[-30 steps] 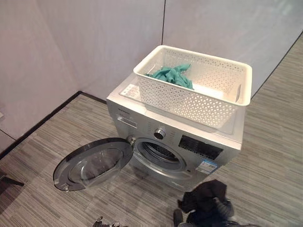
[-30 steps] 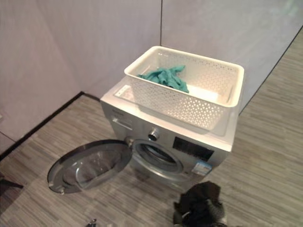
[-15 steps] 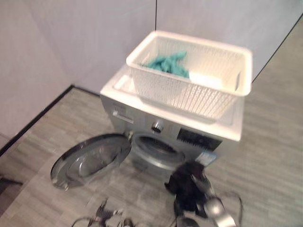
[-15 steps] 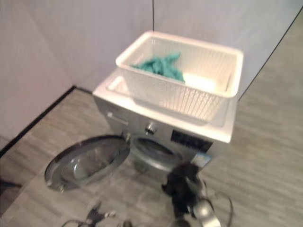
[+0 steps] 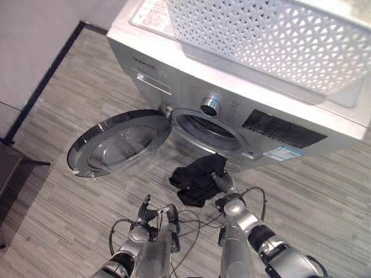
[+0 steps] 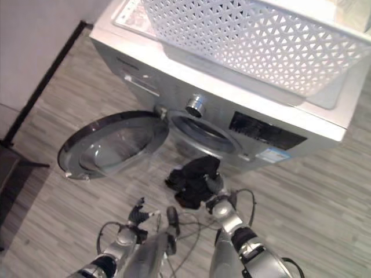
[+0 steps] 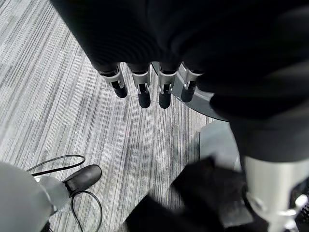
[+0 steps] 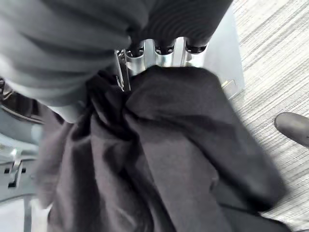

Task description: Grab the laundry basket,head to the washer,open it,put in the laundry and shut it.

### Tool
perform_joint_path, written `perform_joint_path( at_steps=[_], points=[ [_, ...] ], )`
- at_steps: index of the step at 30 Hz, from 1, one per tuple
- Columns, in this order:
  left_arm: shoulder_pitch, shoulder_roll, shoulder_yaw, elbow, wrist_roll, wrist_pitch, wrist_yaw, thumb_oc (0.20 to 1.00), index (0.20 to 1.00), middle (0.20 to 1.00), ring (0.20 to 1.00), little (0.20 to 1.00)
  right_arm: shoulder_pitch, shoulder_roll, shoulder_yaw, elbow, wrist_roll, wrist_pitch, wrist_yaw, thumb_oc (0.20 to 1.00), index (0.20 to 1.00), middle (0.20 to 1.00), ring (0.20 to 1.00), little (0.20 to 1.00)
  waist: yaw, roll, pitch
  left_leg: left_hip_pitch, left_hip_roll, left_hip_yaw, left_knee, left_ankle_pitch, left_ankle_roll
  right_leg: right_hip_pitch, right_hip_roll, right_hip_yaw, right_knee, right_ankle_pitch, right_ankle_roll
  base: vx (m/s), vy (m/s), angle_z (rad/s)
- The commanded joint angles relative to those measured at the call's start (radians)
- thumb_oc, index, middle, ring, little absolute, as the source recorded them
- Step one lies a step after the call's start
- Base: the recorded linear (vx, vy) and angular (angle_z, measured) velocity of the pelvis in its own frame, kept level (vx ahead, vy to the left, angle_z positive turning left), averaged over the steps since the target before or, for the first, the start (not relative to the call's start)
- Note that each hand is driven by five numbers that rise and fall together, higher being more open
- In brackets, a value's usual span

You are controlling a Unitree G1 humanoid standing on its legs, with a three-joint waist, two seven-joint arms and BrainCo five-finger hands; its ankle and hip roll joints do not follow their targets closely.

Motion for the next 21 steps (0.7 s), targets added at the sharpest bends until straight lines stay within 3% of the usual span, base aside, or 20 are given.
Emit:
perform_joint_path(
  at_steps=[1,11,21],
  points=[
    [-0.004,0.002,-0.048,-0.015,-0.039,-0.045,0.033,1.000,1.000,1.000,1.000,1.000,-0.103,-0.014,-0.032,-0.027,0.047,-0.053,-0.078,0.200,0.200,0.200,0.200,0.200,0.031,0.027,-0.004,-0.154,-0.026,-0.108,0.082,-0.026,-0.002,-0.001,-0.036,-0.058,0.028,-0.120,0.084,-0.06,-0.017,0.06],
    [-0.026,0.003,-0.075,-0.092,-0.091,-0.059,0.026,1.000,1.000,1.000,1.000,1.000,-0.276,-0.081,-0.110,-0.004,0.080,-0.056,-0.145,0.200,0.200,0.200,0.200,0.200,0.052,0.040,0.022,-0.262,-0.019,-0.122,0.131,-0.026,-0.010,-0.084,-0.041,-0.070,0.056,-0.124,0.080,-0.03,-0.006,0.10],
    [-0.019,0.038,-0.121,-0.229,-0.109,-0.076,0.014,1.000,1.000,1.000,1.000,1.000,-0.428,-0.168,-0.191,0.094,0.163,-0.076,-0.189,0.200,0.200,0.200,0.200,0.200,0.093,0.040,0.041,-0.376,-0.018,-0.195,0.171,-0.026,-0.021,-0.162,-0.043,-0.121,0.117,-0.157,0.067,-0.01,-0.047,0.18]
  ],
)
